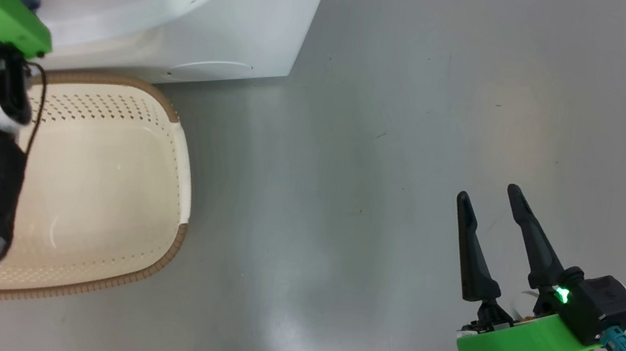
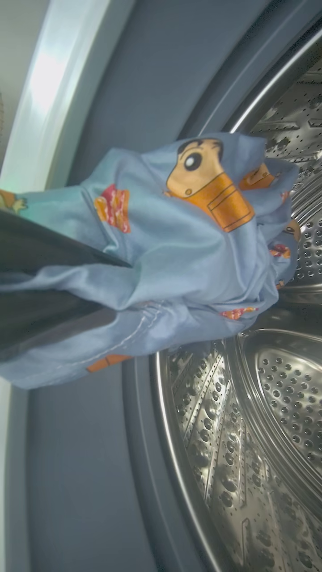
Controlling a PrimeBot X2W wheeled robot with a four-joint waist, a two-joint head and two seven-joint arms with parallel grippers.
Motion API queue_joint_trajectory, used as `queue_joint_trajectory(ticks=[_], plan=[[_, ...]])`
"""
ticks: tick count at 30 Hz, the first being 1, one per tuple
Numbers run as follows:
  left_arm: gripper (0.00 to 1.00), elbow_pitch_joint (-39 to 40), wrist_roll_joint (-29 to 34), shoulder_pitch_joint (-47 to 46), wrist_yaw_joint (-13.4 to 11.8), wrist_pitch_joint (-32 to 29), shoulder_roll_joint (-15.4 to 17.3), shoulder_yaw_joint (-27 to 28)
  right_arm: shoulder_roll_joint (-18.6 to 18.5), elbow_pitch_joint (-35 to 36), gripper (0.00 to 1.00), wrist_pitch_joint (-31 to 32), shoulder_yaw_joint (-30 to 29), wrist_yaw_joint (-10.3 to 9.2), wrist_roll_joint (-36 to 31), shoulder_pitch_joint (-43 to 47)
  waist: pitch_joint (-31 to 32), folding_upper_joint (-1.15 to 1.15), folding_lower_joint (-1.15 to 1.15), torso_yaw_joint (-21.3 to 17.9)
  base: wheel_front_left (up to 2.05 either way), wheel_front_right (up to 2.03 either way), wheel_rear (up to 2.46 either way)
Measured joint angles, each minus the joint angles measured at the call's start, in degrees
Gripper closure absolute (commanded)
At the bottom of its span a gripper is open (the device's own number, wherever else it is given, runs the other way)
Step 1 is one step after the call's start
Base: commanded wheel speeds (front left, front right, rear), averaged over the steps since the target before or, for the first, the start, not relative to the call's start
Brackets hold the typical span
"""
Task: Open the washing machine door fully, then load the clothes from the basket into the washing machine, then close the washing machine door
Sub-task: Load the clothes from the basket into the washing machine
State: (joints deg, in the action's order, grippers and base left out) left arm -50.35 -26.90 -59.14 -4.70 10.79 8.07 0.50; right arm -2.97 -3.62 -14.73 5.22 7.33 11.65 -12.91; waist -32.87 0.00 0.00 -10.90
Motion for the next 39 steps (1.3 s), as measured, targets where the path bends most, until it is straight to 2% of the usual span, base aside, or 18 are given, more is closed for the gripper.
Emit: queue_joint_trajectory(ticks=[5,11,25,31,39], plan=[[1.00,-0.3,1.3,-3.2,-1.2,1.5,1.0,-0.3,0.0,0.0,0.00,0.0,1.0,0.00,0.0,0.0,0.1,0.00,0.00,-0.3,0.00,0.00,0.00],[1.00,-2.2,3.4,-7.6,-3.2,2.9,4.0,-0.7,0.0,-0.4,0.00,0.0,2.4,0.00,0.0,0.0,-0.1,0.00,0.00,-2.0,0.00,0.00,0.00],[1.00,-4.5,6.4,-19.0,-4.2,3.8,10.7,1.0,0.1,-0.4,0.00,0.0,5.4,0.00,0.0,1.6,-4.4,0.00,0.00,-6.4,0.00,0.00,0.00],[1.00,-2.8,8.6,-20.7,-5.4,3.8,12.5,2.0,0.2,-0.1,0.00,0.0,6.7,0.00,1.0,1.5,-7.1,0.00,-0.01,-7.7,0.00,0.00,0.00],[1.00,7.1,13.5,-23.0,-6.0,3.9,13.1,3.3,0.3,0.1,0.00,0.0,7.9,0.00,2.0,1.3,-9.6,0.00,0.00,-10.0,0.00,0.00,0.00]])
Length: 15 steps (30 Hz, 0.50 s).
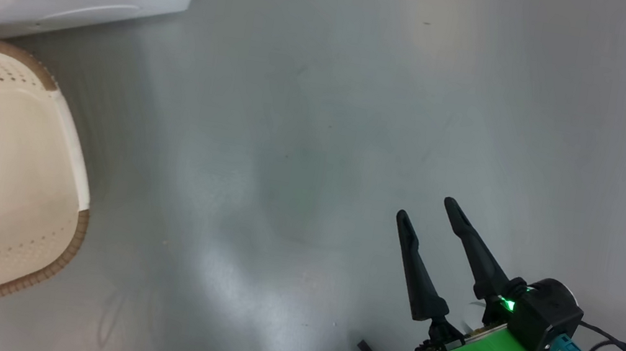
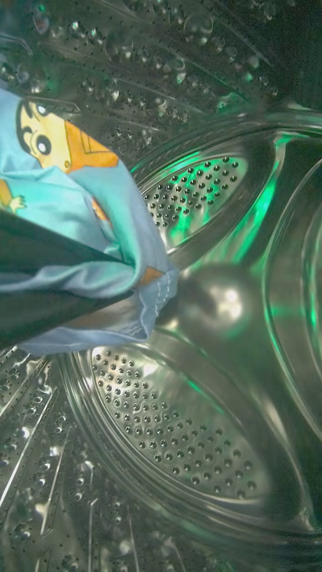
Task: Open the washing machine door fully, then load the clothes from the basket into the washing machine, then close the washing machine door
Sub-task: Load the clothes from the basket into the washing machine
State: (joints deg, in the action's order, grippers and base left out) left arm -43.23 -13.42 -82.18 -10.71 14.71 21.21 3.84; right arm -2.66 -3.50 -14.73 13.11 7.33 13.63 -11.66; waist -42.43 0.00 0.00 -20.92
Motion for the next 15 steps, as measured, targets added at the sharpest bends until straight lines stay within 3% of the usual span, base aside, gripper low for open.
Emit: queue_joint_trajectory(ticks=[7,9,11,12,13,15], plan=[[0.99,-5.4,2.7,0.0,0.7,0.0,0.3,-1.0,0.1,0.0,0.00,0.0,0.6,0.00,0.2,0.0,0.1,0.00,0.01,-0.9,0.00,0.00,0.00],[0.73,-8.5,2.5,0.0,1.6,0.0,0.3,-0.9,0.1,-0.3,0.00,0.0,0.5,0.00,0.2,0.1,0.3,0.00,0.00,-1.0,0.00,0.00,0.00],[0.57,-11.1,2.5,0.3,2.5,0.0,0.2,-1.1,0.1,-0.3,0.00,0.0,0.3,0.00,0.2,0.3,0.9,0.00,0.00,-1.1,0.00,0.00,0.00],[0.35,-12.2,2.4,0.2,2.4,0.0,0.1,-0.9,0.1,-0.3,0.00,0.0,0.2,0.00,0.2,0.4,1.1,0.00,0.01,-1.0,0.00,0.00,0.00],[0.00,-12.9,2.2,0.0,2.5,0.0,-0.1,-0.9,0.1,-0.3,0.00,0.0,0.1,0.00,0.2,0.8,1.2,0.00,0.01,-0.9,0.00,0.00,0.00],[0.00,-14.3,2.0,-0.3,2.4,0.0,-0.5,-0.8,0.1,-0.7,0.00,0.0,-0.2,0.00,0.2,1.5,1.4,0.00,0.01,-0.6,0.00,0.00,0.00]])
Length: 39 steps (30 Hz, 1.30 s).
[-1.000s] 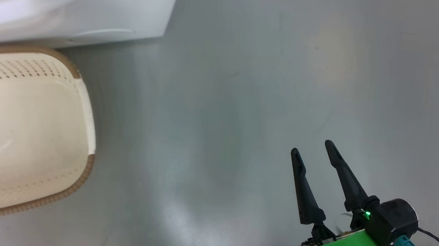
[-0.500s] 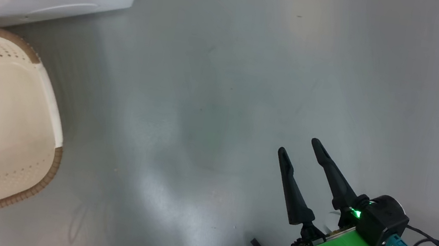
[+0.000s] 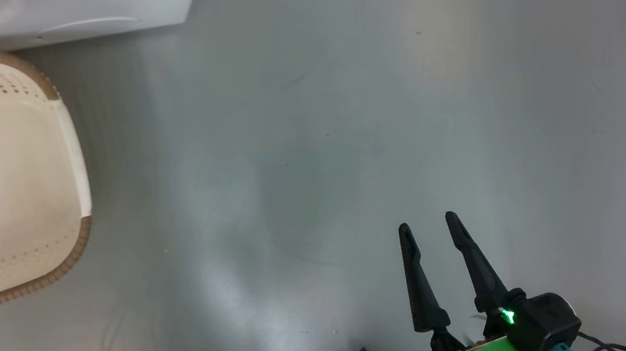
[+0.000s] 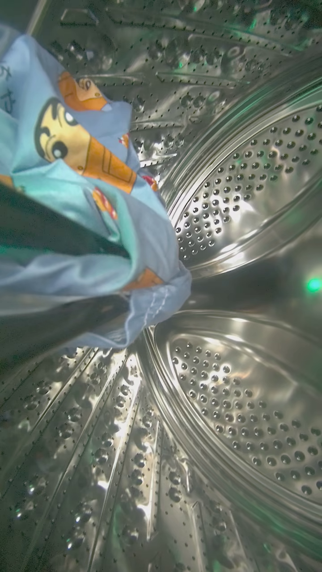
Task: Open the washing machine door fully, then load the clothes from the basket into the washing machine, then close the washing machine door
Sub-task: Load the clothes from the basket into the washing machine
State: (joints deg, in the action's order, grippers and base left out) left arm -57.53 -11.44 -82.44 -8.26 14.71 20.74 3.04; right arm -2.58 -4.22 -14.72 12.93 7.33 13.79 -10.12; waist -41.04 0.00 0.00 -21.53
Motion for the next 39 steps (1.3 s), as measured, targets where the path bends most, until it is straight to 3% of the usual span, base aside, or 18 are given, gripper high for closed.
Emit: queue_joint_trajectory(ticks=[9,18,25,39], plan=[[0.00,-7.6,-1.2,-1.0,-1.2,0.0,-2.6,0.4,0.0,-0.3,0.00,0.0,-1.1,0.00,0.0,0.0,1.6,0.00,0.00,2.1,0.00,0.00,0.00],[0.00,-6.6,-2.4,2.1,-3.5,0.0,-5.0,2.0,0.0,-1.3,0.00,0.0,-2.0,0.00,-0.1,-0.1,4.9,0.00,0.00,4.5,0.00,0.00,0.00],[0.00,-5.1,-4.3,9.0,-3.5,0.0,-8.0,4.0,0.0,-2.0,0.00,0.0,-2.3,0.00,-0.1,-0.2,8.9,0.00,0.00,6.1,0.00,0.00,0.00],[0.00,3.9,-3.7,27.1,3.5,0.0,-13.5,4.1,-0.2,-3.1,0.00,0.0,-4.5,0.00,-0.1,1.2,18.3,0.00,0.00,10.2,0.00,0.00,0.00]])
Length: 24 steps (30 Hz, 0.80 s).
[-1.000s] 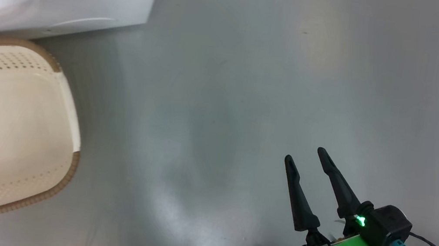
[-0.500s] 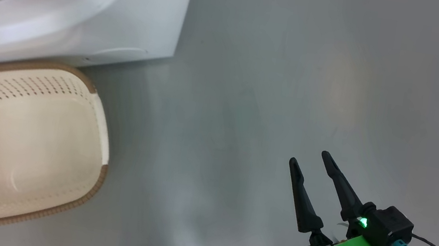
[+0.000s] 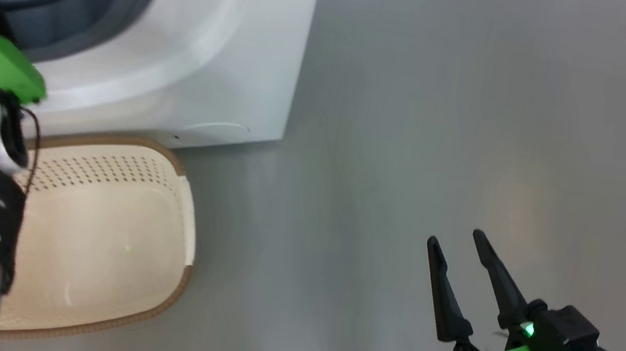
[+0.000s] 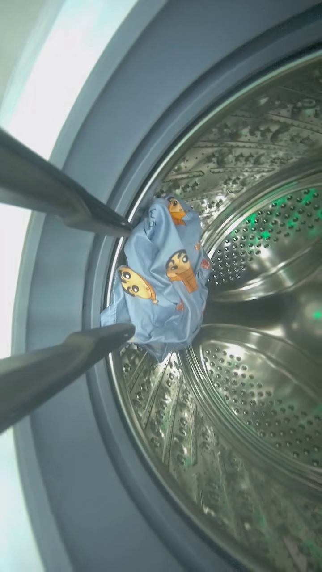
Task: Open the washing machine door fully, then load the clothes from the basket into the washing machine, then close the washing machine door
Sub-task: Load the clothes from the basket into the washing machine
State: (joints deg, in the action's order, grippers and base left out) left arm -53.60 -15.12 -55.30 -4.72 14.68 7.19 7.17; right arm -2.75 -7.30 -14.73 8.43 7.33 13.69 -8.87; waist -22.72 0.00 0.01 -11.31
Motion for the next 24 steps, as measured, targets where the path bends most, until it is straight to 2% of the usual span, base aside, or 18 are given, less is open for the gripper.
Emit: queue_joint_trajectory(ticks=[6,14,22,24], plan=[[0.00,5.9,0.4,7.9,2.8,0.0,-2.8,-0.5,0.0,-0.3,0.00,0.0,-1.2,0.00,-0.1,0.7,3.2,0.00,0.00,2.2,0.00,0.00,0.00],[0.00,15.5,2.2,22.4,4.8,0.0,-4.7,-2.2,-0.5,0.0,0.00,0.0,-3.1,0.00,-1.0,0.8,7.8,0.00,0.00,3.9,0.00,0.00,0.00],[0.00,24.5,1.7,36.4,5.2,-0.1,-5.1,-3.4,-1.1,0.2,0.00,0.0,-4.1,0.00,-1.0,2.9,11.9,0.00,0.00,4.9,0.00,0.00,0.00],[0.00,27.5,1.7,40.1,4.5,-0.1,-5.1,-4.0,-1.1,0.2,0.00,0.0,-4.4,0.00,-1.1,3.7,13.0,0.00,0.00,5.2,0.00,0.00,0.00]])
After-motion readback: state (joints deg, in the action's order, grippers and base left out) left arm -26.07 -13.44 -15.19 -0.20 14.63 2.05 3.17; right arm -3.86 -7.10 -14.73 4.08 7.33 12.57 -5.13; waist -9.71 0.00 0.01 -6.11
